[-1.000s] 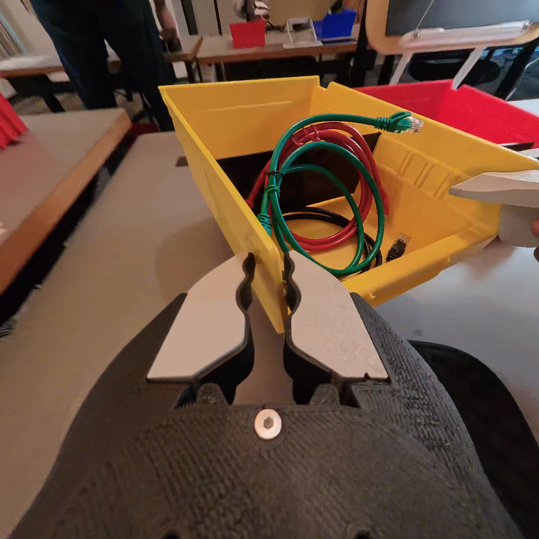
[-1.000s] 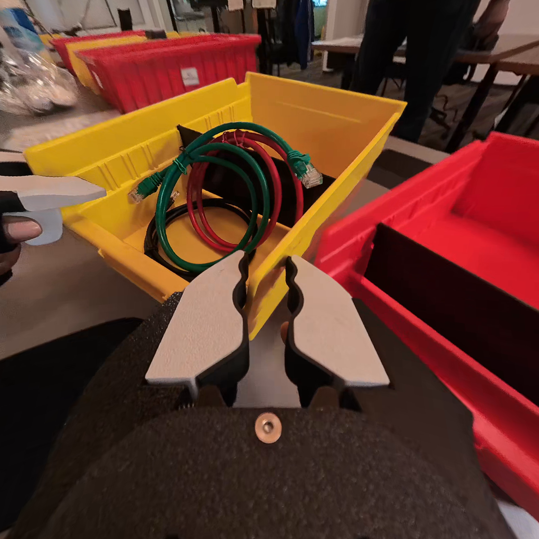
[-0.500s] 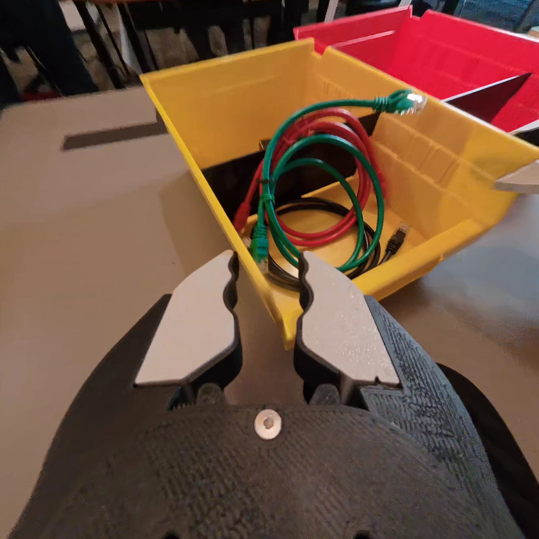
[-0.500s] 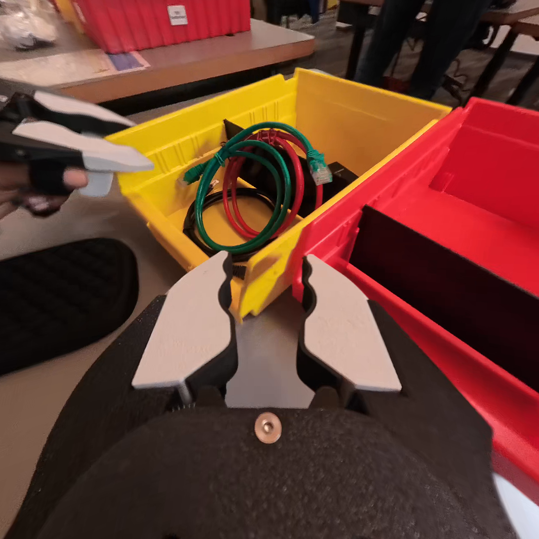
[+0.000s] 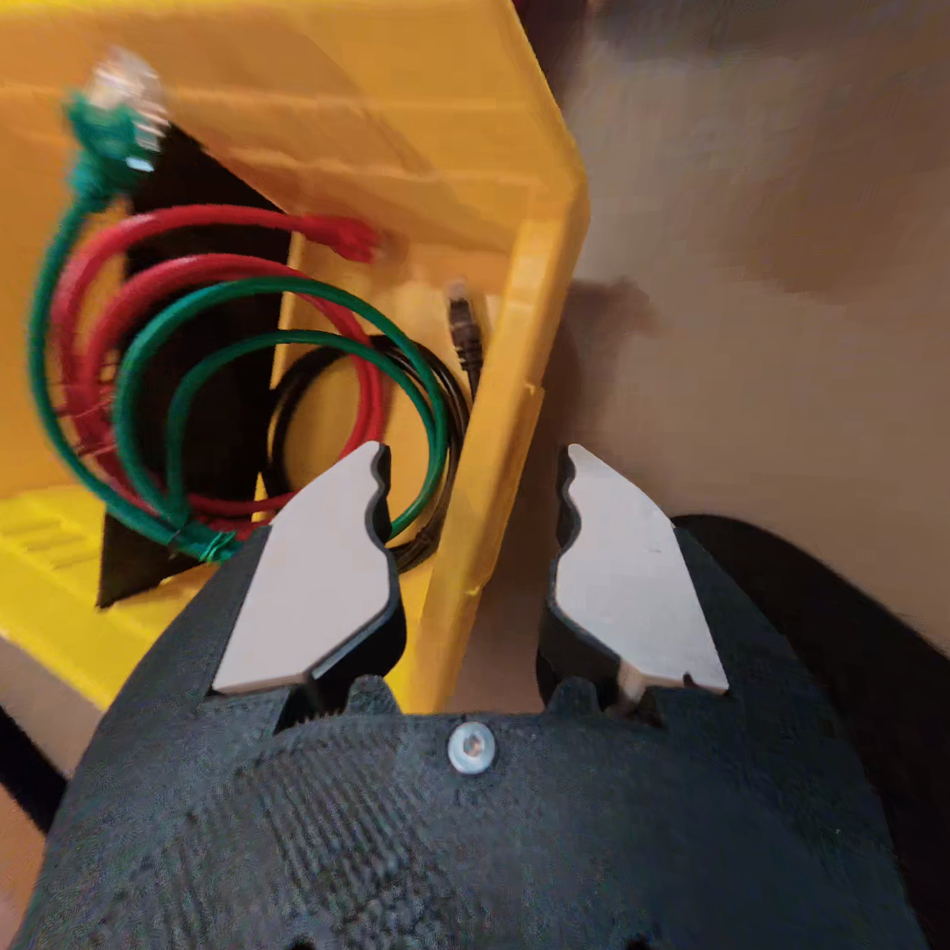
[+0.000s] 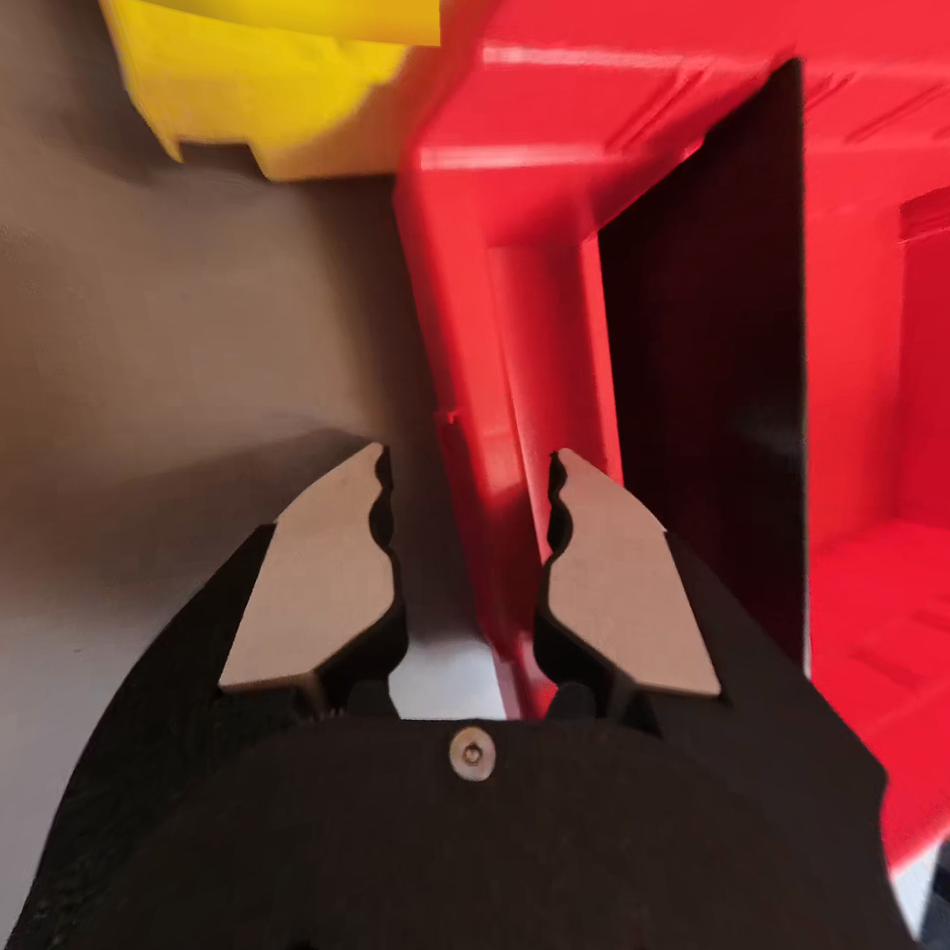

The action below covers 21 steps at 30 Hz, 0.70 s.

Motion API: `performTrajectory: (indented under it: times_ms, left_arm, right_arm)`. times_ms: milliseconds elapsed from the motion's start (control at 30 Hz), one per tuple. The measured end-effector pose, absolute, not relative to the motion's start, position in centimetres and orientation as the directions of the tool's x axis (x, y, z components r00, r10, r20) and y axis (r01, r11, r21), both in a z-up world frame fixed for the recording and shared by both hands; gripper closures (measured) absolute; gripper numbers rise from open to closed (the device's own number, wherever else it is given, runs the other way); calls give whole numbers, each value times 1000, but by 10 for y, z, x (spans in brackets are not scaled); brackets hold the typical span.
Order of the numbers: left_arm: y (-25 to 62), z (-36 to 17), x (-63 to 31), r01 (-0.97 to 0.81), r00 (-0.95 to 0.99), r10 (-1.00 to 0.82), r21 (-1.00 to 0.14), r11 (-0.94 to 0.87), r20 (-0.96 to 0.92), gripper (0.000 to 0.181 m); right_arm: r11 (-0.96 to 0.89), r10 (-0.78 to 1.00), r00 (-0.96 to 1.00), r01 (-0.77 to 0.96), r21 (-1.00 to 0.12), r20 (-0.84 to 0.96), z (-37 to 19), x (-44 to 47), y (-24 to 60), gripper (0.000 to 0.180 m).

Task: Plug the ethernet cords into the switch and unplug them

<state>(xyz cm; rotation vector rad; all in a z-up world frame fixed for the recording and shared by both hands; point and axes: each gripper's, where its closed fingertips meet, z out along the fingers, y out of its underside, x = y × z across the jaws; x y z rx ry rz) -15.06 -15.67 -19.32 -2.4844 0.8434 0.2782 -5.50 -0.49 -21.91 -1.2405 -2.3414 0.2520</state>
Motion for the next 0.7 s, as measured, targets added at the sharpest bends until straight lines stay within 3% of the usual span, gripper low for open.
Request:
performTrajectory:
  times_ms: [33,67,100,233,700]
  left_arm:
    - [-156,-203,-153,-643,763,-547,-330,-691,-343,118]
    - [-155,-209,-157,-666,742,-571,-284,-690,-352,122]
    - [-153,-213,-160,-682,725,-587,-256,-685,-359,131]
    - [-146,-219,-154,-653,757,-576,-314,-689,-310,149]
    - [-121,-218,-179,-591,802,-465,-394,-703,-374,151]
  right_arm:
    - [588,806,-491,731,-346,332,-224,-55,-2,132]
    - [589,804,-478,724,-359,354,-221,-58,1,145]
    - [584,808,-476,721,-372,346,-220,-56,1,145]
    - [535,842,-414,721,-441,345,-214,-39,1,147]
    - [415,842,-207,838,-354,498,-207,103,83,150]
